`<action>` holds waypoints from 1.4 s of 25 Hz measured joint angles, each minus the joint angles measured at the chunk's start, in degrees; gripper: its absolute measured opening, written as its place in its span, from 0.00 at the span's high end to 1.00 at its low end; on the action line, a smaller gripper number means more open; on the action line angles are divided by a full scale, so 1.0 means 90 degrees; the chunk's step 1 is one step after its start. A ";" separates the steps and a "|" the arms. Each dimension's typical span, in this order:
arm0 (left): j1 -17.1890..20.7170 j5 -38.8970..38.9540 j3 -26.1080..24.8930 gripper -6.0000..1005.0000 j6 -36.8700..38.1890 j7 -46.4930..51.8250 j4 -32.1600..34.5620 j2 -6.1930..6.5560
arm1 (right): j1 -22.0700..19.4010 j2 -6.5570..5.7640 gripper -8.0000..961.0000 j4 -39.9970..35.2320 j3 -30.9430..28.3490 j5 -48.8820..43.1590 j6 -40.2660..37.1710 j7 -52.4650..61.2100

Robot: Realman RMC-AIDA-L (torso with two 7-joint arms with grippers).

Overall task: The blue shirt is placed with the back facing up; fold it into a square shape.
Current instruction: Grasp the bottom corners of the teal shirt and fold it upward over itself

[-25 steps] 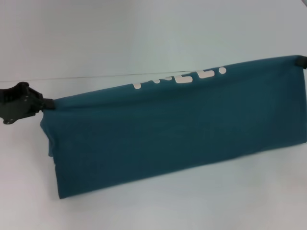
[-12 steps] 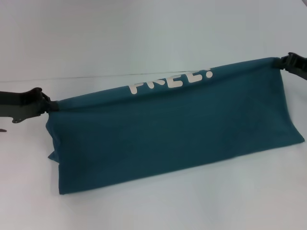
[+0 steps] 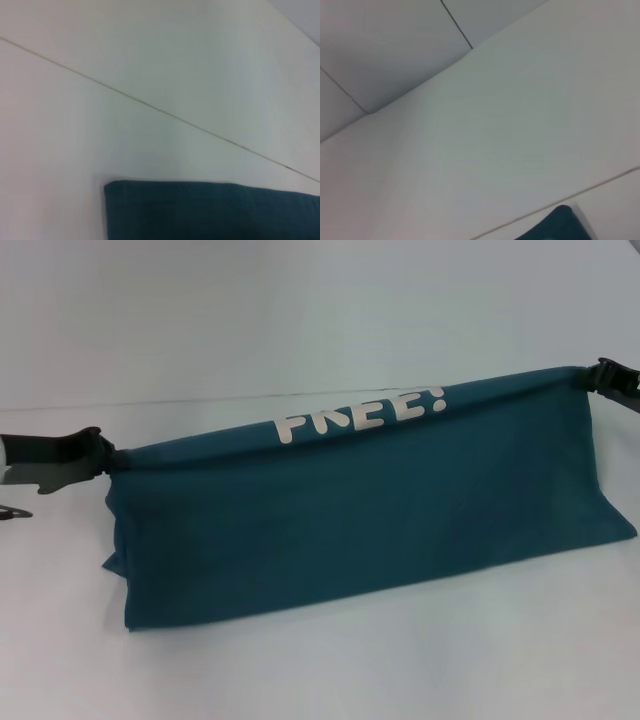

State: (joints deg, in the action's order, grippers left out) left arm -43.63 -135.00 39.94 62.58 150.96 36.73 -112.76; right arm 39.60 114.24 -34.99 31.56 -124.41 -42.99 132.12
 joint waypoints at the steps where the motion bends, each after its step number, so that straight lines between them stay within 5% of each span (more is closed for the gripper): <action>1: -0.0016 0.0000 0.0002 0.97 -0.0022 -0.0057 -0.0005 -0.0035 | -0.0011 0.0011 0.96 0.0000 -0.0023 0.0003 0.0002 0.0007; 13: -0.0075 0.0108 0.0008 0.97 0.0337 -0.0044 0.0563 -0.0249 | -0.0249 -0.0028 0.96 -0.0051 -0.0058 0.0572 -0.0232 -0.0004; 35: -0.0383 0.0089 0.0080 0.94 -0.0194 -0.0536 0.0044 -0.0406 | -0.0124 0.0030 0.96 0.0110 0.0380 0.0532 0.0262 -0.0044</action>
State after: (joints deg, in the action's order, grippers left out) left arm -47.08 -134.20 40.66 60.83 146.13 37.12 -116.41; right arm 38.49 114.51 -34.01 34.98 -119.62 -40.64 131.72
